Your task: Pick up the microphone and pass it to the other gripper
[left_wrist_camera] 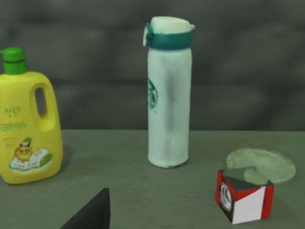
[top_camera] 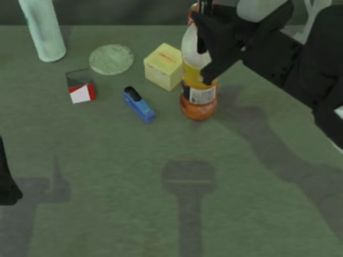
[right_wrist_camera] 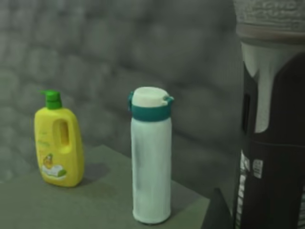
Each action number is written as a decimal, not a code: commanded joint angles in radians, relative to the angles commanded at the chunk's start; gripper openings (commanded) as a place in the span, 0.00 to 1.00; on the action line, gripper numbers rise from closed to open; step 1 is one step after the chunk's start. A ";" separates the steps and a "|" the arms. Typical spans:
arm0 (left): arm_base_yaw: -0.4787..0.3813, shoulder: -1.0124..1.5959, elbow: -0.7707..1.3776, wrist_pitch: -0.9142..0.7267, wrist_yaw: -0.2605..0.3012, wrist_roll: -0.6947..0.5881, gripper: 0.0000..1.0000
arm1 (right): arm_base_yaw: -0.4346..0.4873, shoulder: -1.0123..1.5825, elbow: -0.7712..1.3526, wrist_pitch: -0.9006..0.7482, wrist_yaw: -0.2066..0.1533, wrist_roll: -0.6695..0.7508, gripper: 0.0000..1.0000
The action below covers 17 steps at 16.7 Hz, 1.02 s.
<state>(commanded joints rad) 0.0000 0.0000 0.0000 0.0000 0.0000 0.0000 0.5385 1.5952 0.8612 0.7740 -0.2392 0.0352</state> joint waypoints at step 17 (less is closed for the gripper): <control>-0.017 0.035 0.027 0.012 0.027 0.003 1.00 | 0.088 -0.074 -0.037 -0.022 0.083 0.005 0.00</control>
<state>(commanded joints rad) -0.0166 0.0348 0.0274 0.0118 0.0271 0.0026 0.6261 1.5208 0.8243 0.7516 -0.1563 0.0398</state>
